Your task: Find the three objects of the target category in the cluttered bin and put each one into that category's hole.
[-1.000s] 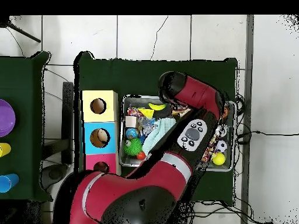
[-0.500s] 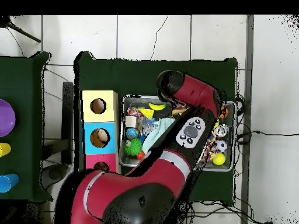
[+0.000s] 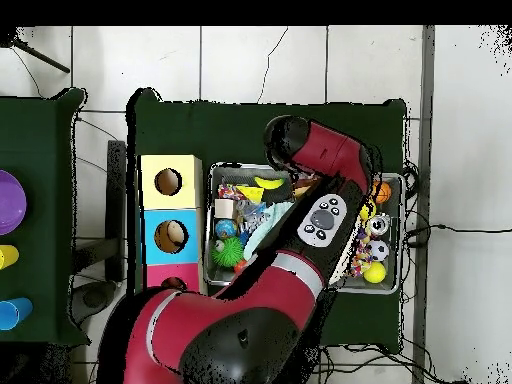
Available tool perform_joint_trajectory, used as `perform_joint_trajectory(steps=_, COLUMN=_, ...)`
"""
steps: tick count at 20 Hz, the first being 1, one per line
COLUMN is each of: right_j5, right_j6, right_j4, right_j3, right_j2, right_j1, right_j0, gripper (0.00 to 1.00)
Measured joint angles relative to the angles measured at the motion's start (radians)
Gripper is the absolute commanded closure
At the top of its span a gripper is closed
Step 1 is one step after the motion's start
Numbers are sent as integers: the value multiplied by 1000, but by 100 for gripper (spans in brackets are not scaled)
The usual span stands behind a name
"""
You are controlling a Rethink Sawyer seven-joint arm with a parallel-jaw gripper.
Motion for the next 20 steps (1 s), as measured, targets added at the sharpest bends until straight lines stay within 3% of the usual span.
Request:
perform_joint_trajectory(steps=12, right_j5=12, right_j6=0, right_j4=0, right_j3=2, right_j2=0, right_j1=-7, right_j0=-6, gripper=0)
perform_joint_trajectory(steps=20, right_j5=12, right_j6=0, right_j4=0, right_j3=60, right_j2=0, right_j1=-59, right_j0=2, gripper=0)
